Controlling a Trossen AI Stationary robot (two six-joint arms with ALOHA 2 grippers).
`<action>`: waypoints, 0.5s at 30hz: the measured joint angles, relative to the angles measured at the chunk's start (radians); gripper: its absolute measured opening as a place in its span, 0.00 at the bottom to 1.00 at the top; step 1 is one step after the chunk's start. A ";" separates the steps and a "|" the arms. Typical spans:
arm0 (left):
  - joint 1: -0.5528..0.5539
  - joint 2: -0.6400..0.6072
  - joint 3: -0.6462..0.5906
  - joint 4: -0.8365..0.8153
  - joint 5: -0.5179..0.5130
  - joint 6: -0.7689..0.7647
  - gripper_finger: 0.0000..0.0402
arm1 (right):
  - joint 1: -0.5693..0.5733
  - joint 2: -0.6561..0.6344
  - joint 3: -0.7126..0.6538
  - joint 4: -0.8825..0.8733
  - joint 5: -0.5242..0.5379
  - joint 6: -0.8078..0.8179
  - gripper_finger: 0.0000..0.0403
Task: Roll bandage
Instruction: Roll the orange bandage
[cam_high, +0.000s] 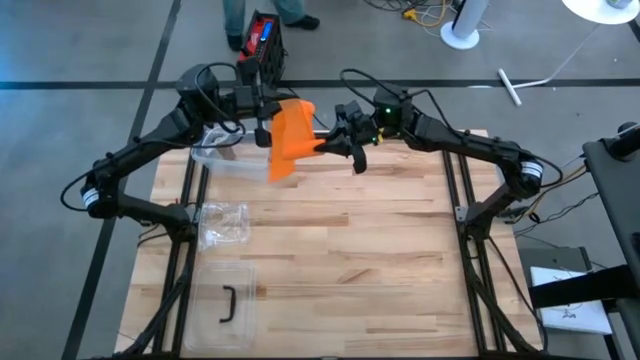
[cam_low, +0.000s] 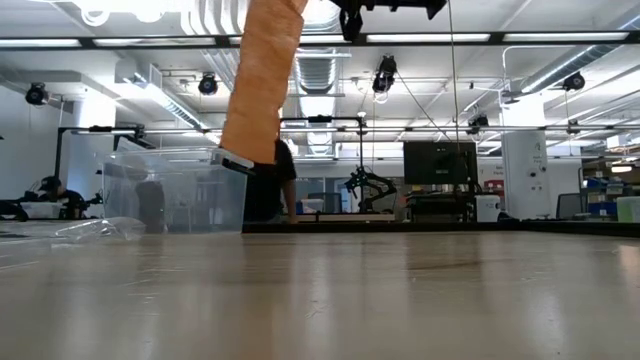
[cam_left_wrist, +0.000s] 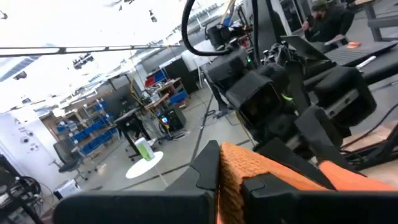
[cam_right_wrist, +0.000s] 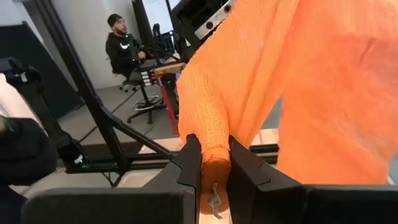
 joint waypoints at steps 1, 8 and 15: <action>0.000 0.000 0.000 0.002 0.000 0.005 0.00 | 0.000 0.007 0.001 0.006 -0.004 0.005 0.10; 0.002 0.008 -0.001 0.037 -0.025 0.042 0.00 | 0.000 0.023 0.001 0.043 -0.081 0.004 0.10; 0.017 0.069 -0.006 -0.023 -0.067 0.050 0.00 | 0.013 0.017 -0.002 0.193 -0.175 -0.006 0.10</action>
